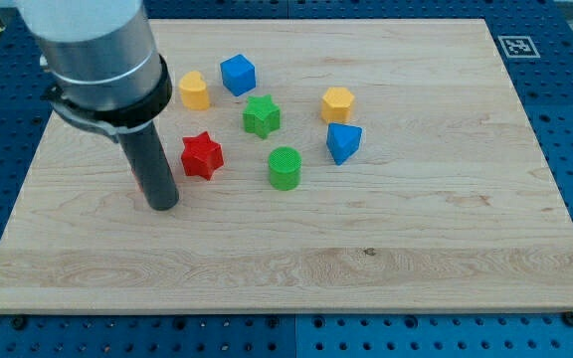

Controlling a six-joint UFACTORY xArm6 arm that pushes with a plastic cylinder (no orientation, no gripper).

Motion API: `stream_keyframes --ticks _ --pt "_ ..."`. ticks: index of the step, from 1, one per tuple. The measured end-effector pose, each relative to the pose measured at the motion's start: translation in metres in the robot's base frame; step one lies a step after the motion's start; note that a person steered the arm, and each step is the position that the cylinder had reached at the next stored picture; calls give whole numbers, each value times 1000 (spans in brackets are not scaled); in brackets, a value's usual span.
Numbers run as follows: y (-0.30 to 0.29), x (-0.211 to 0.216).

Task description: Place the red circle parallel to green star

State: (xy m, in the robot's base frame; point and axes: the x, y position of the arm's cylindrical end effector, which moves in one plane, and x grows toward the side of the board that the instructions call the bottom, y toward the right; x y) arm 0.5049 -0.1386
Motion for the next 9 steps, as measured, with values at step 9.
stream_keyframes --ticks 9 --pt "-46 -75"
